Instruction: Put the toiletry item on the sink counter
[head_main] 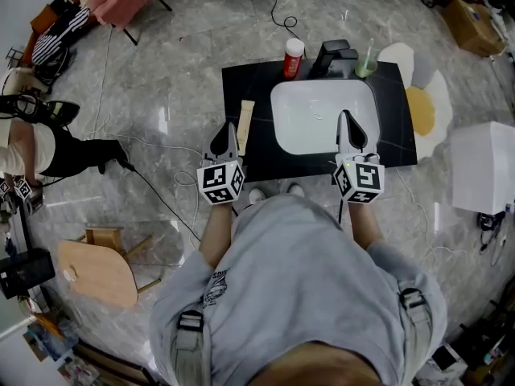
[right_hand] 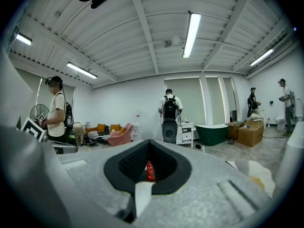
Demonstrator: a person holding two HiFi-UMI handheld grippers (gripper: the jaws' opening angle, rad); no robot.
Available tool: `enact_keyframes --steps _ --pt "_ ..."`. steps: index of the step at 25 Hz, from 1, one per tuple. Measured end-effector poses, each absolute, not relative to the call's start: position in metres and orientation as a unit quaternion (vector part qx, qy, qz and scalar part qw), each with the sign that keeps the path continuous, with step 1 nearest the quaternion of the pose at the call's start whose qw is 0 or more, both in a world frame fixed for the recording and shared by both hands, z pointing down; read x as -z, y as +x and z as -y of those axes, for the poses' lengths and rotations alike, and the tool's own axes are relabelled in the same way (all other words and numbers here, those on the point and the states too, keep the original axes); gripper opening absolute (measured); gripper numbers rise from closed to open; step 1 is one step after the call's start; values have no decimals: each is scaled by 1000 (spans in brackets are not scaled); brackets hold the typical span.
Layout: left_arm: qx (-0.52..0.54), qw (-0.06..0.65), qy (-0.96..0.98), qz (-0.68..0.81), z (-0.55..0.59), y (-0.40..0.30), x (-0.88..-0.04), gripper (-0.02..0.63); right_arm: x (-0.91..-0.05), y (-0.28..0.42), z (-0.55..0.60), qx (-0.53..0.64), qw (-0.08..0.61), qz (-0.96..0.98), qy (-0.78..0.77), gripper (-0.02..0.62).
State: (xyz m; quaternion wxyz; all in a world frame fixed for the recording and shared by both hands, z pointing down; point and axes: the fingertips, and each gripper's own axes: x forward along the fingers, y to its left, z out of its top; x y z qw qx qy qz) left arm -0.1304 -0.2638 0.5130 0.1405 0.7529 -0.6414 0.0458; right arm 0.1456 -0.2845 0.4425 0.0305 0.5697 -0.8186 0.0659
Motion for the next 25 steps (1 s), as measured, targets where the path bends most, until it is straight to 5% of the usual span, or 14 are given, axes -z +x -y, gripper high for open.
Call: enact_keyframes --steps 25 --pt "4 64 756 652 253 -137 -433 5 -426 153 285 -49 15 819 572 3"
